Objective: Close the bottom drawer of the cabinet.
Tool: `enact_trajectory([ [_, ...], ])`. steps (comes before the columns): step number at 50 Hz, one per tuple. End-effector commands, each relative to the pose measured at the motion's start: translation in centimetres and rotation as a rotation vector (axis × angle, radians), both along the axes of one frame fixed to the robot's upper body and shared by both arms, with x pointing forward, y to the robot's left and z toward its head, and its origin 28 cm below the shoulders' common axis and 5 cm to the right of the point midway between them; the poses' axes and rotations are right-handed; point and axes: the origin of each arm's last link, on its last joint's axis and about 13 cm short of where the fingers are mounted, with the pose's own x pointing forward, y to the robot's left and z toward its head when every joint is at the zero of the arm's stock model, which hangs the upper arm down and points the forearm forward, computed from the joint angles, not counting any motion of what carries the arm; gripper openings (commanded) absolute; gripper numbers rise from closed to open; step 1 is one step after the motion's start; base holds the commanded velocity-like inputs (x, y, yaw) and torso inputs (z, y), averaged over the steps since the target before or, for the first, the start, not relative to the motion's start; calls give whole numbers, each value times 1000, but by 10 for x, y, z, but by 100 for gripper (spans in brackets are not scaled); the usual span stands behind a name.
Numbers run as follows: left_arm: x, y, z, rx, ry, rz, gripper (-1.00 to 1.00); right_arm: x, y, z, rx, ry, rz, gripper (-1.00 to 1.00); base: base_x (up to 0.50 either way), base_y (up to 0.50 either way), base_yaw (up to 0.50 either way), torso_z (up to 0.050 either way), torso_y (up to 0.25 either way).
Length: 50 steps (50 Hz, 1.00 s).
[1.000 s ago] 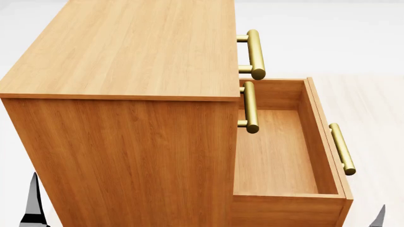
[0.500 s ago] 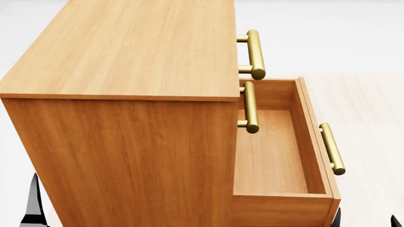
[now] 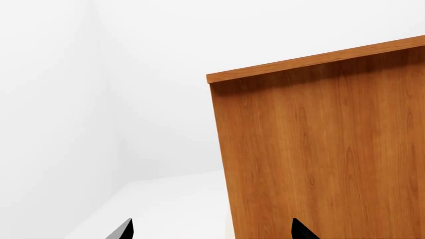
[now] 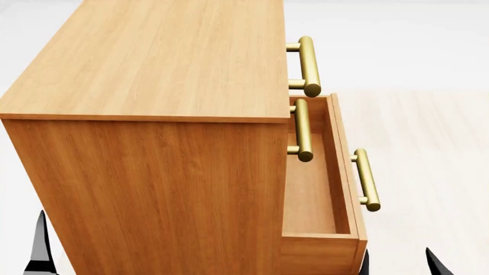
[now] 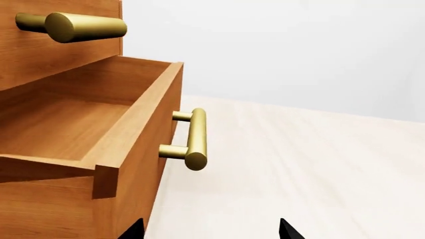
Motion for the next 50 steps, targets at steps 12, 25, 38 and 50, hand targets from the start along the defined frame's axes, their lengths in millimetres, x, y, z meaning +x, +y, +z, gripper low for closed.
enact_trajectory([
  [12, -1, -1, -1, 1, 1, -2, 100, 17, 27, 2, -11, 33, 109, 100, 8, 0, 5, 0, 0],
  [25, 0, -1, -1, -1, 0, -3, 100, 24, 31, 0, 0, 49, 96, 100, 3, 0, 2, 0, 0],
  [38, -1, -1, 1, -2, -2, -3, 100, 28, 40, 4, -8, 47, 127, 100, 0, 0, 0, 0, 0],
  [50, -1, 0, 1, -3, -3, 1, 100, 28, 50, 12, -41, 30, 191, 100, 0, 0, 0, 0, 0],
])
